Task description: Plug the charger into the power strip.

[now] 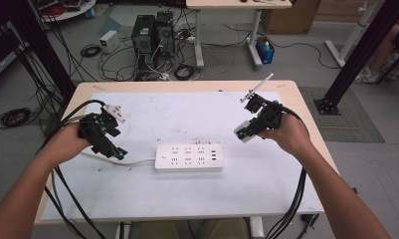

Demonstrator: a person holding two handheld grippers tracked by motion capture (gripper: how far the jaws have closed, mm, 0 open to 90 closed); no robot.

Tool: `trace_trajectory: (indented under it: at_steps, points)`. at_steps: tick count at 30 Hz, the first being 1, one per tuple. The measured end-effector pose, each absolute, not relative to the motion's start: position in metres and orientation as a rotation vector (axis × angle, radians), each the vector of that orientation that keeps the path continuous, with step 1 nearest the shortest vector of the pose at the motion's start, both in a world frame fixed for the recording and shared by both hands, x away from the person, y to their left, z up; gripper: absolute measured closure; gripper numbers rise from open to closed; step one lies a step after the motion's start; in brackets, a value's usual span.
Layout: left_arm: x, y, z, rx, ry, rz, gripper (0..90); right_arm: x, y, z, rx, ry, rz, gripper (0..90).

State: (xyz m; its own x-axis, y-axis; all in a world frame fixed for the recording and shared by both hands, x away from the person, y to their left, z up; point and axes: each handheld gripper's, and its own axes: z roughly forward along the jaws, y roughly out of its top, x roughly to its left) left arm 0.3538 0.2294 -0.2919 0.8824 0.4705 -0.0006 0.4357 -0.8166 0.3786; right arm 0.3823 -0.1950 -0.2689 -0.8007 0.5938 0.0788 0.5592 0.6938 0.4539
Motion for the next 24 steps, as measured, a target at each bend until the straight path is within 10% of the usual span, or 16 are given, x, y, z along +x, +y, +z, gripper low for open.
trace_trajectory:
  at_steps: [24]
  points:
    - [0.346, 0.225, -0.305, 2.804, 0.526, 0.148, 20.9, 0.405, -0.08, -0.329, 0.32, 3.038, 0.331, 62.1]
